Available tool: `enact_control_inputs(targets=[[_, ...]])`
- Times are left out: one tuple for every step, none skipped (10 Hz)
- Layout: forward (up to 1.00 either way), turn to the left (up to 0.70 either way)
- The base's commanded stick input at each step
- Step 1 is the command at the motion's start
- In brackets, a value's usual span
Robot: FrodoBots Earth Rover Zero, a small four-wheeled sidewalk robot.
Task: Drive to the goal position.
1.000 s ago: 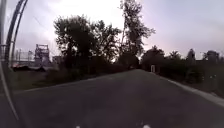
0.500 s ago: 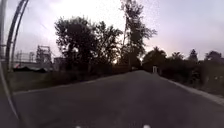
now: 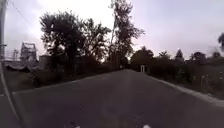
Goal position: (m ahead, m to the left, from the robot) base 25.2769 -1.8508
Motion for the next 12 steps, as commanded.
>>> enact_control_inputs(targets=[[0.7,0.0],[0.7,0.0],[0.7,0.0],[0.7,0.0],[0.7,0.0],[0.7,0.0],[0.7,0.0],[0.7,0.0],[0.7,0.0],[0.7,0.0],[0.7,0.0],[0.7,0.0]])
